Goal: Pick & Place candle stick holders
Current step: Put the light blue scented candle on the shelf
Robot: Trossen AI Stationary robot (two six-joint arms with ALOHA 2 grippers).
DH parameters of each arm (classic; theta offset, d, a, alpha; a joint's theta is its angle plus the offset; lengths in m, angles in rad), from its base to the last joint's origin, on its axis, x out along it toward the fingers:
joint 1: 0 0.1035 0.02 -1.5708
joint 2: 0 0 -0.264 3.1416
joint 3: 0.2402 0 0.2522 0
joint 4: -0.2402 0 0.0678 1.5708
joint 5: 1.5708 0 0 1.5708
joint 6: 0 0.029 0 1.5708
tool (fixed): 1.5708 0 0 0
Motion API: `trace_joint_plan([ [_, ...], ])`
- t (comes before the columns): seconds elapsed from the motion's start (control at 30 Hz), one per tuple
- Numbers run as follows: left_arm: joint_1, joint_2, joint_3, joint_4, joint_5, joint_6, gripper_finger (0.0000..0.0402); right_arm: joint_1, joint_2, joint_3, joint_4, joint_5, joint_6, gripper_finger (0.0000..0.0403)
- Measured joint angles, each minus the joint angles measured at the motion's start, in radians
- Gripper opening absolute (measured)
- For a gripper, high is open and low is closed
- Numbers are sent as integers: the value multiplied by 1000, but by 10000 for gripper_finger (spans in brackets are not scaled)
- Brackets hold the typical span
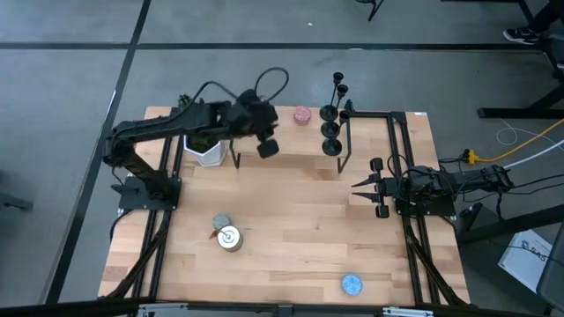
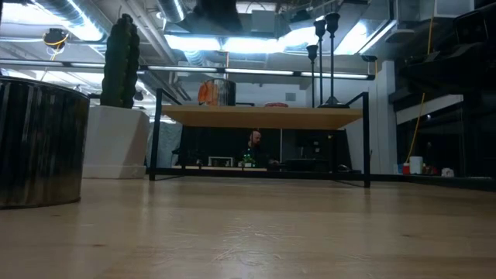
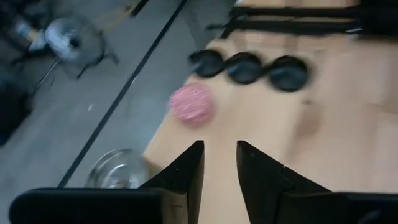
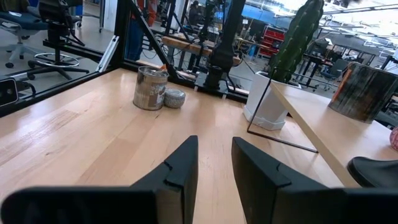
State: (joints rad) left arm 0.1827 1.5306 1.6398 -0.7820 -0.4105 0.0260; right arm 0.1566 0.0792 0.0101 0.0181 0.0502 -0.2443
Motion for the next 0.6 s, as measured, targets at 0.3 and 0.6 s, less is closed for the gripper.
trace_joint_plan([
  [0.3,-272,-68,0,-78,-59,-17,86,0,0,0,0,0,0,100],
  [0.6,-525,-75,0,-266,-77,-132,86,0,0,0,0,0,0,101],
])
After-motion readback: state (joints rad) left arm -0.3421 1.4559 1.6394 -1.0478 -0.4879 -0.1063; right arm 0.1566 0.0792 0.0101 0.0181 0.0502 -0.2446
